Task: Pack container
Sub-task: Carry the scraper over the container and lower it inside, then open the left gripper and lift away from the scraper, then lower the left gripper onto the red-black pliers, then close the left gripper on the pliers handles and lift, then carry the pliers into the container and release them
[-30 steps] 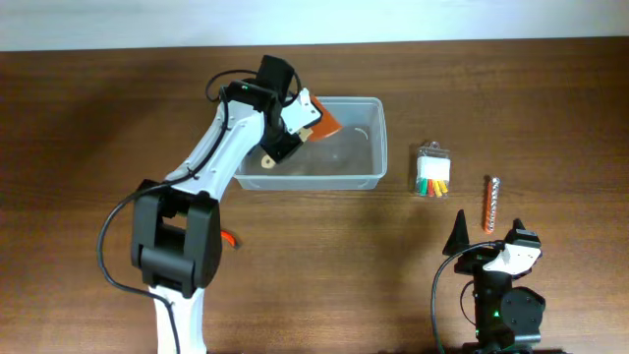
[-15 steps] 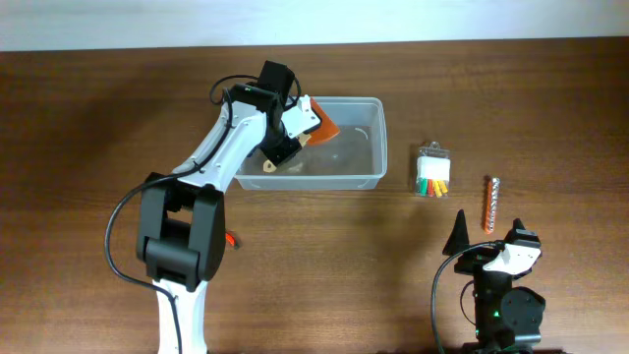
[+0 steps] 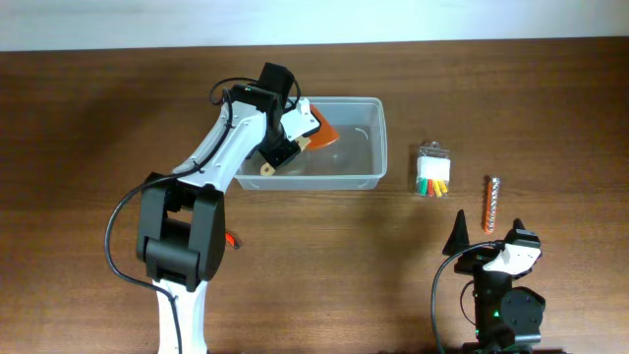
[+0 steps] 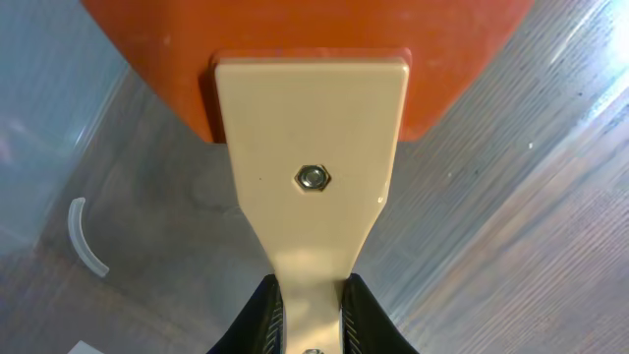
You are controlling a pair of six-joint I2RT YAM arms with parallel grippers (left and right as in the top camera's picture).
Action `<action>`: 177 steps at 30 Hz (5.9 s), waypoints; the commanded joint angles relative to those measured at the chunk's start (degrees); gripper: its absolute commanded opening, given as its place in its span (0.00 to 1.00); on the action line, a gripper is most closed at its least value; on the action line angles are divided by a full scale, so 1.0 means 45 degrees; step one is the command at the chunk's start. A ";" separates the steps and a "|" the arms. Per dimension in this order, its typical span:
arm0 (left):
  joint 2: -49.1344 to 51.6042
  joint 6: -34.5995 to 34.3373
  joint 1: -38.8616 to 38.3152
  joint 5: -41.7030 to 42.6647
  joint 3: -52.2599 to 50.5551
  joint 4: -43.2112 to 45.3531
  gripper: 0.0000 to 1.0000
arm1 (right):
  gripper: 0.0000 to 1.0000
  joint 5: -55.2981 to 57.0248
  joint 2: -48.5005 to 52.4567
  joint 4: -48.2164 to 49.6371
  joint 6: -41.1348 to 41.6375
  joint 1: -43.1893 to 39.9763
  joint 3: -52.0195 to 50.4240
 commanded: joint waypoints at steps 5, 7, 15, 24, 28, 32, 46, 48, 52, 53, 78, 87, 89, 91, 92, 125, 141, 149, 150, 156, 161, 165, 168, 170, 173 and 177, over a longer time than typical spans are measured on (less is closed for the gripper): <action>0.0078 0.0238 0.0107 0.0000 -0.0039 -0.0350 0.02 | 0.99 -0.0024 -0.0092 -0.0010 -0.0039 -0.0049 -0.0117; 0.0078 0.0238 0.0107 -0.0005 -0.0039 -0.0355 0.02 | 0.99 -0.0029 -0.0092 -0.0010 -0.0039 -0.0044 -0.0121; 0.0078 0.0238 0.0107 0.0000 -0.0039 -0.0209 0.61 | 0.99 -0.0024 -0.0092 -0.0010 -0.0039 -0.0049 -0.0117; 0.0063 -0.0005 0.0107 0.0005 0.0233 -0.0058 0.72 | 0.99 -0.0024 -0.0092 -0.0010 -0.0039 -0.0049 -0.0117; 0.0058 -0.0957 0.0107 0.0005 0.1321 -0.0180 0.72 | 0.99 -0.0024 -0.0092 -0.0010 -0.0039 -0.0049 -0.0117; 0.0058 -0.1870 0.0107 -0.0034 0.3016 -0.0597 0.72 | 0.99 -0.0024 -0.0092 -0.0010 -0.0039 -0.0044 -0.0117; 0.0058 -0.7257 0.1511 -0.3147 0.9175 -0.3653 0.99 | 0.99 -0.0024 -0.0092 -0.0010 -0.0039 -0.0049 -0.0121; 0.0058 -0.7397 0.1967 -0.2535 0.9675 -0.4007 0.99 | 0.99 -0.0024 -0.0092 -0.0010 -0.0039 -0.0044 -0.0117; 0.0049 -0.7417 0.3264 0.0180 1.0117 -0.5115 0.99 | 0.99 -0.0024 -0.0092 -0.0010 -0.0039 -0.0049 -0.0117; 0.0049 -0.7888 0.3555 0.0189 1.0112 -0.5406 0.99 | 0.98 -0.0029 -0.0092 -0.0010 -0.0039 -0.0044 -0.0117; -0.1515 -1.2420 0.4352 -0.2064 0.6630 -0.8913 0.99 | 0.99 -0.0024 -0.0092 -0.0010 -0.0039 -0.0049 -0.0117; -0.5134 -1.2560 0.4435 -0.2113 0.0563 -0.6955 0.99 | 0.99 -0.0024 -0.0092 -0.0010 -0.0039 -0.0049 -0.0117; -0.6484 -1.2560 0.4435 -0.1996 -0.2438 -0.5319 0.99 | 0.99 -0.0024 -0.0092 -0.0010 -0.0039 -0.0044 -0.0117; -0.7344 -1.2327 0.4439 -0.1729 -0.4498 -0.4075 0.99 | 0.99 -0.0024 -0.0092 -0.0010 -0.0039 -0.0044 -0.0117; -0.7572 -1.2322 0.4435 -0.1715 -0.5100 -0.3725 0.99 | 0.99 -0.0024 -0.0092 -0.0005 -0.0039 -0.0049 -0.0117; -0.7019 -1.1550 0.4435 0.0049 -1.1754 0.2856 0.39 | 0.99 -0.0024 -0.0092 -0.0010 -0.0039 -0.0044 -0.0117; -0.6611 -1.1550 0.4439 -0.0704 -1.2157 0.2866 0.38 | 0.99 -0.0024 -0.0092 -0.0010 -0.0039 -0.0049 -0.0117; -0.6601 -1.1555 0.4435 -0.0763 -1.2274 0.3230 0.31 | 0.99 -0.0024 -0.0092 -0.0010 -0.0039 -0.0044 -0.0117; -0.6601 -1.1560 0.4435 -0.0763 -1.2274 0.3274 0.26 | 0.99 -0.0024 -0.0092 -0.0010 -0.0039 -0.0044 -0.0117; -0.6601 -1.1555 0.4435 -0.0767 -1.2274 0.3308 0.09 | 0.99 -0.0024 -0.0092 -0.0010 -0.0039 -0.0049 -0.0117; -0.6601 -1.1555 0.4435 -0.0767 -1.2274 0.3342 0.02 | 0.99 -0.0024 -0.0092 -0.0010 -0.0039 -0.0044 -0.0117; -0.6606 -1.1555 0.4439 -0.0767 -1.2172 0.3308 0.02 | 0.98 -0.0024 -0.0092 -0.0010 -0.0039 -0.0049 -0.0117; -0.6606 -1.1555 0.4439 -0.0763 -1.1808 0.3172 0.02 | 0.99 -0.0024 -0.0092 -0.0010 -0.0039 -0.0049 -0.0117; -0.6606 -1.1555 0.4439 -0.0772 -1.1443 0.3021 0.02 | 0.99 -0.0024 -0.0092 -0.0010 -0.0039 -0.0049 -0.0117; -0.6606 -1.1555 0.4435 -0.0772 -1.0681 0.2725 0.02 | 0.99 -0.0024 -0.0092 -0.0010 -0.0039 -0.0044 -0.0117; -0.6606 -1.1550 0.4435 -0.1098 -0.9554 0.2263 0.02 | 0.99 -0.0024 -0.0092 -0.0010 -0.0039 -0.0049 -0.0117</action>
